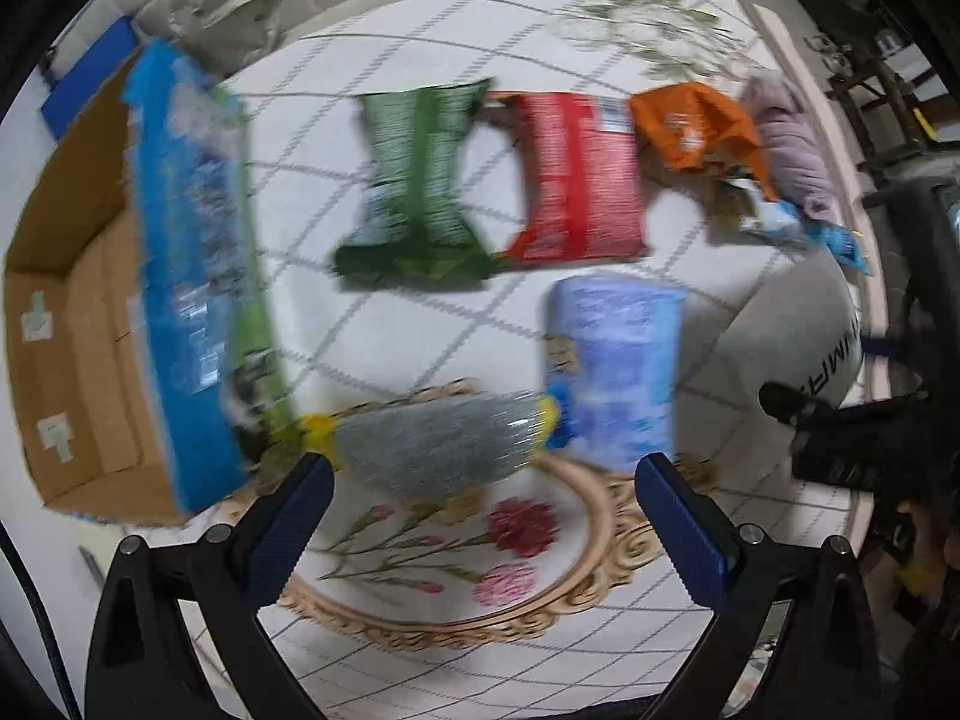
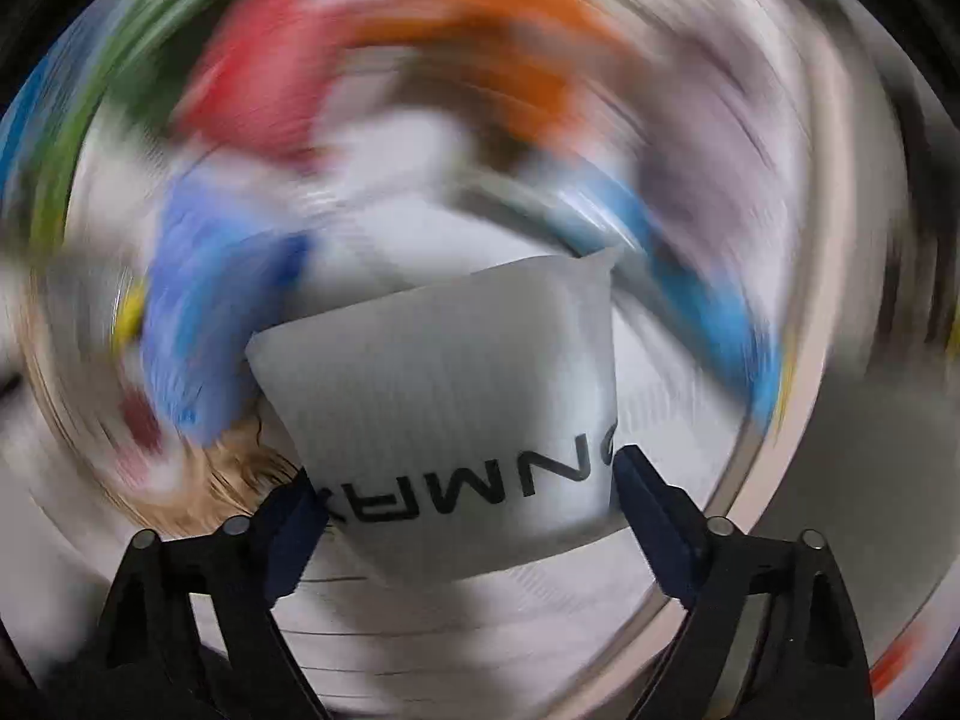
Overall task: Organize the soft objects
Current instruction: 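Grasp the blue milk pouch with the left tool while the right grasps the white NMAX pouch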
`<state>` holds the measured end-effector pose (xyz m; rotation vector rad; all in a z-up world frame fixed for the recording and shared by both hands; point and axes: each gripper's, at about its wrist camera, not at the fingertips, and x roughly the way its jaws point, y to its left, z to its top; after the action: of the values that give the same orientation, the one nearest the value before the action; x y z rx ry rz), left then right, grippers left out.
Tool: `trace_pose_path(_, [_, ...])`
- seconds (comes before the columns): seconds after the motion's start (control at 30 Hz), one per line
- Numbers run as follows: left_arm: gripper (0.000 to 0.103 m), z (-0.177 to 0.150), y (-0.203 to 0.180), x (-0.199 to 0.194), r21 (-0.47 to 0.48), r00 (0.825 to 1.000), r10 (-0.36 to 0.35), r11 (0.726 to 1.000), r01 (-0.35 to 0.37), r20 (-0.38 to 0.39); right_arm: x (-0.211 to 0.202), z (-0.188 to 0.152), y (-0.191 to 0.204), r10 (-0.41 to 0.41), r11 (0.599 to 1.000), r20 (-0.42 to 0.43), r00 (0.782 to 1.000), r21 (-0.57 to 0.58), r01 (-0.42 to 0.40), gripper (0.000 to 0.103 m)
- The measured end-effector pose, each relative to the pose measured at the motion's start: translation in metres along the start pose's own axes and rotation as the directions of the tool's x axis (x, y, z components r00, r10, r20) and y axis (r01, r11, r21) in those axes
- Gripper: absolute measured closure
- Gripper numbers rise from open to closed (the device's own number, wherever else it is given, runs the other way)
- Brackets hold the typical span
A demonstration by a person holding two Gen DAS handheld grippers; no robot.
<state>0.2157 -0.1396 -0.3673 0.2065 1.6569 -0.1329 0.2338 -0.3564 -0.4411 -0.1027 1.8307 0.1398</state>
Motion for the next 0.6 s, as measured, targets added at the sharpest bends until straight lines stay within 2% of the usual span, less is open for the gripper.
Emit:
trace_pose_path(0.07, [0.000,0.008,-0.016,0.009,0.021,0.999,-0.041,0.999,0.042,-0.025,0.003,-0.009,-0.034,0.112,0.974,-0.013,0.994,0.198,-0.107,0.014])
trace_pose_path(0.13, [0.000,0.016,-0.031,0.023,0.050,0.995,-0.070,0.996,0.074,-0.069,0.006,-0.018,-0.056,0.196,0.932,0.002,0.981,0.310,-0.186,0.014])
trace_pose_path(0.2, [0.000,0.025,-0.046,0.040,0.078,0.991,-0.072,0.994,0.081,-0.113,0.004,-0.026,-0.068,0.248,0.901,0.030,0.968,0.359,-0.242,0.013])
trace_pose_path(0.3, [0.000,0.037,-0.057,0.062,0.090,0.987,-0.058,0.993,0.072,-0.152,-0.003,-0.033,-0.074,0.228,0.913,0.038,0.973,0.339,-0.227,0.010])
trace_pose_path(0.33, [0.005,0.040,-0.059,0.070,0.082,0.985,-0.057,0.994,0.071,-0.162,-0.003,-0.033,-0.072,0.215,0.920,0.032,0.976,0.328,-0.214,0.010])
trace_pose_path(0.37, [0.013,0.042,-0.059,0.075,0.077,0.985,-0.056,0.995,0.069,-0.165,-0.013,-0.029,-0.067,0.207,0.925,0.021,0.978,0.322,-0.203,0.010])
trace_pose_path(0.4, [0.041,0.043,-0.060,0.079,0.075,0.984,-0.045,0.995,0.059,-0.174,-0.011,-0.026,-0.064,0.205,0.926,0.015,0.979,0.321,-0.199,0.010])
trace_pose_path(0.43, [0.050,0.044,-0.060,0.083,0.076,0.982,-0.025,0.996,0.040,-0.186,-0.006,-0.022,-0.063,0.203,0.926,0.012,0.979,0.322,-0.196,0.010])
trace_pose_path(0.47, [0.052,0.044,-0.060,0.083,0.073,0.983,-0.027,0.997,0.041,-0.181,0.000,-0.009,-0.046,0.188,0.929,0.005,0.982,0.323,-0.180,0.010])
trace_pose_path(0.53, [0.068,0.041,-0.060,0.077,0.071,0.987,-0.013,0.997,0.025,-0.158,0.008,-0.010,-0.040,0.153,0.933,-0.005,0.988,0.331,-0.143,0.013])
trace_pose_path(0.6, [0.070,0.040,-0.054,0.061,0.068,0.993,0.001,0.998,0.008,-0.122,0.006,-0.014,-0.034,0.143,0.923,0.010,0.990,0.359,-0.137,0.023])
